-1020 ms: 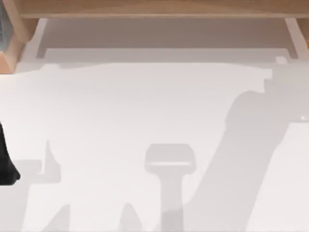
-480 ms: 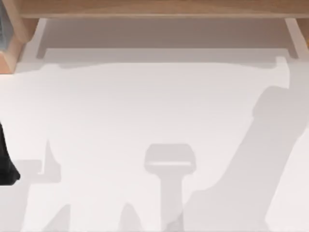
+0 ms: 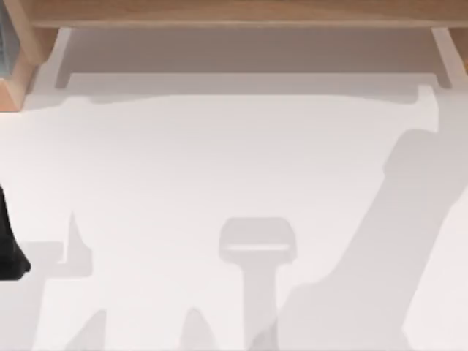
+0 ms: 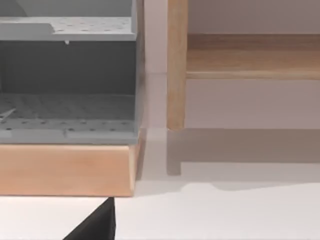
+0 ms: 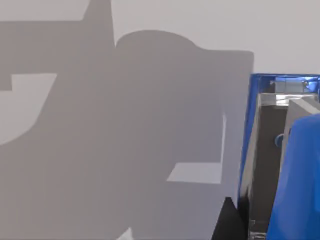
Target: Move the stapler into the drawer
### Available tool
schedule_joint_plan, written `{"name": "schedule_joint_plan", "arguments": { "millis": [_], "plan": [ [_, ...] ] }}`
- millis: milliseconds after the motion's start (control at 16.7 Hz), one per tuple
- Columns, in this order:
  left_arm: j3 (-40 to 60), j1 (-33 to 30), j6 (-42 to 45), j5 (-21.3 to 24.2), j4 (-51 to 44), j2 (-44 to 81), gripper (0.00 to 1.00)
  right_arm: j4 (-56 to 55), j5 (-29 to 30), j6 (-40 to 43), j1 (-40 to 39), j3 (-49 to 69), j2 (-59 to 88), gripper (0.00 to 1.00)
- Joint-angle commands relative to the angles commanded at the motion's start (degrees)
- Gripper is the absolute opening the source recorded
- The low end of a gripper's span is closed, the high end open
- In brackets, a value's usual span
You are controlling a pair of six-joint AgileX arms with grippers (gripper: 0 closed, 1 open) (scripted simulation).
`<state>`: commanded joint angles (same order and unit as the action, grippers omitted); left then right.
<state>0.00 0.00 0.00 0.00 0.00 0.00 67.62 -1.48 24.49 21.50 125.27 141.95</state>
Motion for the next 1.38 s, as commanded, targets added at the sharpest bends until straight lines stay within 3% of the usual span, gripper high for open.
{"name": "schedule_joint_plan", "arguments": {
  "millis": [540,1320,1380],
  "plan": [
    [0.0,0.0,0.0,0.0,0.0,0.0,1.0,-1.0,-1.1,-2.7,0.8,-1.3,-0.5,0.0],
    [0.0,0.0,0.0,0.0,0.0,0.0,1.0,-1.0,-1.1,-2.7,0.8,-1.3,-0.5,0.98],
    [0.0,0.0,0.0,0.0,0.0,0.0,1.0,-1.0,-1.1,-2.7,0.8,-1.3,-0.5,1.0]
  ]
}}
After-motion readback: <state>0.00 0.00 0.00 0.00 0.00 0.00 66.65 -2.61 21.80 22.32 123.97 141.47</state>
